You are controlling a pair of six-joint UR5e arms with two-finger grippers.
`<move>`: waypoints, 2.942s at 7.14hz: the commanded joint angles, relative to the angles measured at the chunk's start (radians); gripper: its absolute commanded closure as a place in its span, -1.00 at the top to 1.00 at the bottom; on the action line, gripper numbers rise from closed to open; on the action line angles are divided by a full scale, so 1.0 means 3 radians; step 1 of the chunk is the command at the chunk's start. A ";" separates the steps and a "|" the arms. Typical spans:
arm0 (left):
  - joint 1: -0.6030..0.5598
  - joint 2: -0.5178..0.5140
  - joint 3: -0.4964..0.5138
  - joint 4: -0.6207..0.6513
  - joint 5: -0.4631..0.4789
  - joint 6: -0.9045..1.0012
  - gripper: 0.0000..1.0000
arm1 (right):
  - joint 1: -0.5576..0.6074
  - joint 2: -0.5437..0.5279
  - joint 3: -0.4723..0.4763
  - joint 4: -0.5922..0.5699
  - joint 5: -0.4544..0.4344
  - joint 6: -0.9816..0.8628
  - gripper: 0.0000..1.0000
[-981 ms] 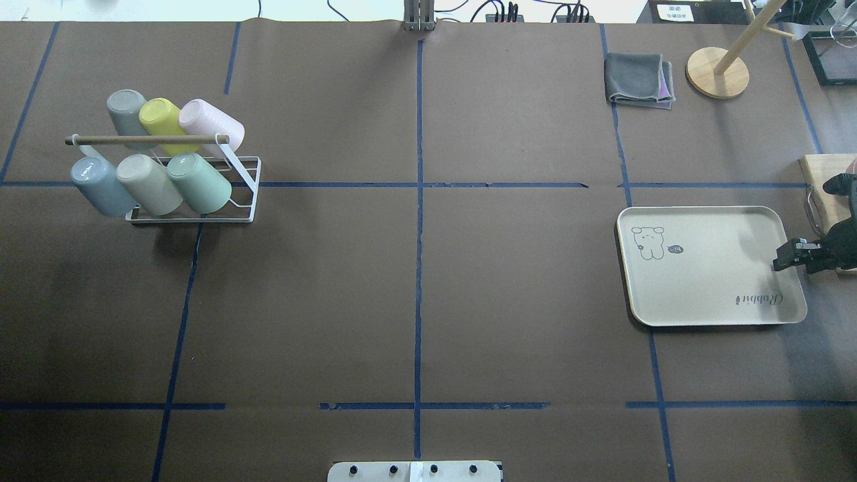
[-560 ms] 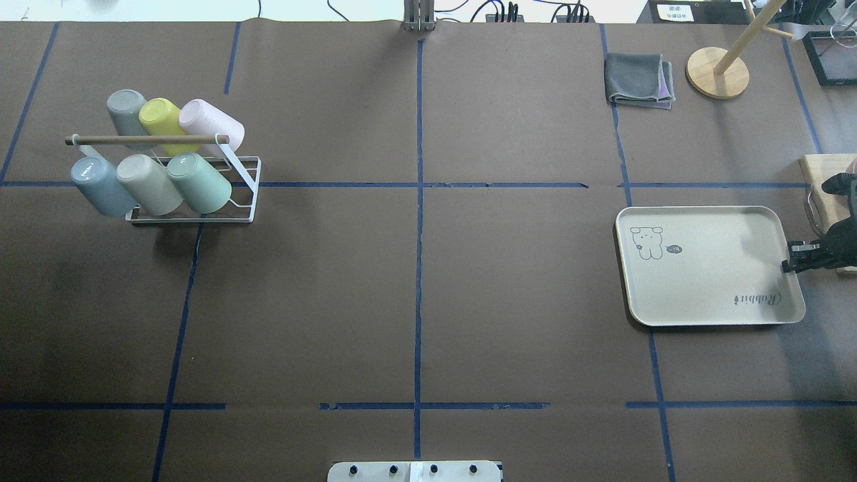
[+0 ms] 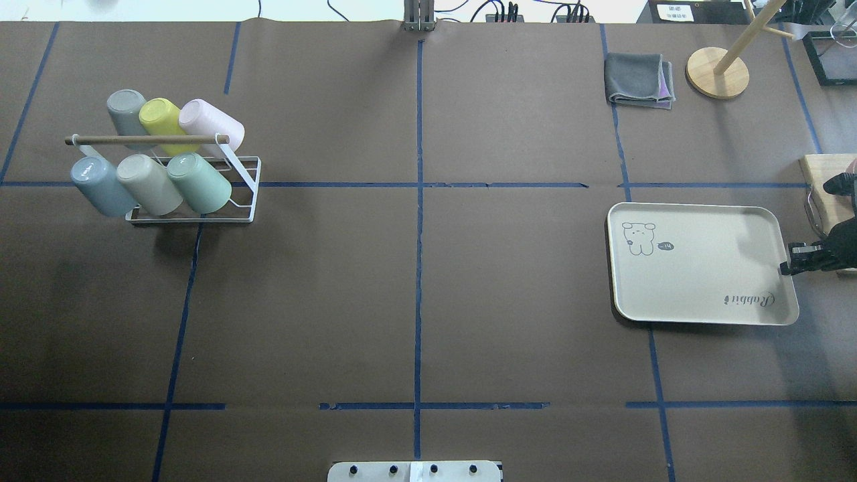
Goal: Pick up and place green cup on tray
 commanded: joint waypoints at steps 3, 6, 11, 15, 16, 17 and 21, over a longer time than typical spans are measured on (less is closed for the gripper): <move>0.0000 -0.0014 0.0015 0.0000 0.0002 -0.0005 1.00 | 0.0553 -0.0147 0.0542 -0.0003 0.0608 0.0023 -1.00; 0.0000 -0.0019 0.0020 0.0000 0.0002 -0.0005 1.00 | 0.0432 0.0220 0.0742 -0.0003 0.0654 0.0711 -1.00; 0.0005 -0.0044 0.0031 0.0000 -0.0003 -0.0010 1.00 | -0.1086 0.1244 0.0722 -0.0054 -0.0479 0.1915 -1.00; 0.0010 -0.0044 0.0036 0.0000 -0.0003 -0.0010 1.00 | -0.1527 0.1730 0.0415 -0.0381 -0.0782 0.1915 -1.00; 0.0005 -0.0044 0.0036 0.0000 -0.0003 -0.0010 1.00 | -0.1543 0.1725 0.0400 -0.0382 -0.0783 0.1915 -1.00; 0.0005 -0.0044 0.0031 0.0000 -0.0003 -0.0010 1.00 | -0.1553 0.1725 0.0384 -0.0376 -0.0788 0.1900 -1.00; 0.0005 -0.0049 0.0025 0.0000 -0.0003 -0.0010 1.00 | -0.1579 0.1750 0.0282 -0.0336 -0.0793 0.1910 1.00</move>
